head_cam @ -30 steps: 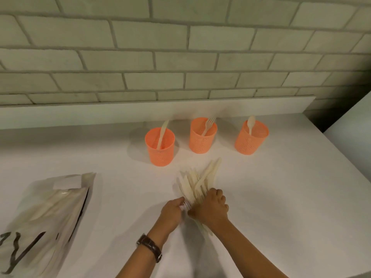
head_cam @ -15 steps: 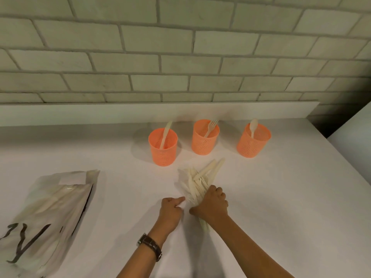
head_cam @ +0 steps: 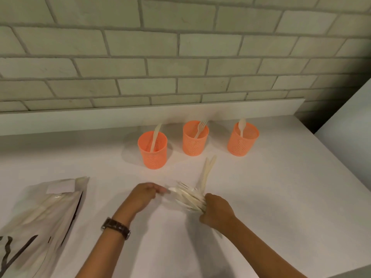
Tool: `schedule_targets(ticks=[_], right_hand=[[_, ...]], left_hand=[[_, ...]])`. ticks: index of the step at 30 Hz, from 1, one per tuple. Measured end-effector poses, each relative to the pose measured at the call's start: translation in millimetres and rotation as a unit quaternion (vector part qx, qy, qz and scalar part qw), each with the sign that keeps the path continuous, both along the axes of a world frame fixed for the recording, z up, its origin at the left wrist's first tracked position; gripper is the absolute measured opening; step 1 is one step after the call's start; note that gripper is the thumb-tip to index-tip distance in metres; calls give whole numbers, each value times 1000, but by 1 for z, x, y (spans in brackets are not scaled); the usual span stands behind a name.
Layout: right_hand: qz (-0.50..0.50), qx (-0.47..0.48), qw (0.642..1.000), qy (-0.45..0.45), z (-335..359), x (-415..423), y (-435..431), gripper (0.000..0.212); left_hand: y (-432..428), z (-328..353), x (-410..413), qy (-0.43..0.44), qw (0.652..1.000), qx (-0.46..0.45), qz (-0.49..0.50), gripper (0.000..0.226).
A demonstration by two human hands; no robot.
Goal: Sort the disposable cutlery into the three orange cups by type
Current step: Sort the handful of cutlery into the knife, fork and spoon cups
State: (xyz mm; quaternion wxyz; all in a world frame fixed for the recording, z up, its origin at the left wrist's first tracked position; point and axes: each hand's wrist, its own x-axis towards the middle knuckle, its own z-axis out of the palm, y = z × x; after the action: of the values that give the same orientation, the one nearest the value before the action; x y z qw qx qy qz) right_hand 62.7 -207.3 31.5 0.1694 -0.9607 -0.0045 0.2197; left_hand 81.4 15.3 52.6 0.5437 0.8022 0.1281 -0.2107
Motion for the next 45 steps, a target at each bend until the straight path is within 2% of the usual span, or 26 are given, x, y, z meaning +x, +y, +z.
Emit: schedule_targets(ticks=[3,6,9,12,14,18,20,22,27,30,33,35,37,38,40,43,45], right_hand=[[-52,79,995,30,4,-10,-24,21],[-150,227,961,53,18,-19,-50,20],[-245,325,913,15,31,-25,-75,15],[-308,381,871,-16,36,-27,-97,33],[-333,413,847,-26,38,-28,-107,37],[-354,501,789,-21,38,-33,-117,22],[-368,553,747,-5,34,-35,-117,11],[-375,578,725,8,30,-35,-116,7],[-349,574,740,12,28,-32,-103,13],[-332,563,756,10,28,-29,-92,15],[-317,531,786,-1,35,-26,-80,19],[-293,515,805,-17,40,-23,-71,21],[-265,506,820,-35,48,-19,-62,12],[-252,508,823,-34,53,-18,-57,2],[-232,531,815,-15,63,-18,-48,9],[-188,565,803,17,81,-20,-35,7],[-150,556,817,27,88,-22,-28,15]], left_hand=[[-15,6,23,-33,999,-7,27,29],[-54,1,46,-40,999,7,-10,23],[-99,-17,62,-51,986,131,-92,28],[-136,-31,69,-73,948,281,-132,54],[-148,-36,71,-88,923,342,-151,51],[-147,-44,68,-115,925,325,-161,19],[-142,-47,62,-123,925,317,-168,16],[-133,-47,54,-123,928,309,-170,16],[-98,-49,23,-98,963,216,-125,16],[-73,-40,-1,-107,971,187,-100,10],[-49,-22,-25,-123,978,152,-67,29],[-34,-5,-41,-134,981,131,-48,26],[-22,11,-56,-143,984,102,-20,25],[-16,20,-63,-147,985,87,-5,26],[-8,36,-75,-156,985,68,16,26],[-3,54,-87,-170,984,56,28,26],[-3,63,-92,-180,982,56,26,30]])
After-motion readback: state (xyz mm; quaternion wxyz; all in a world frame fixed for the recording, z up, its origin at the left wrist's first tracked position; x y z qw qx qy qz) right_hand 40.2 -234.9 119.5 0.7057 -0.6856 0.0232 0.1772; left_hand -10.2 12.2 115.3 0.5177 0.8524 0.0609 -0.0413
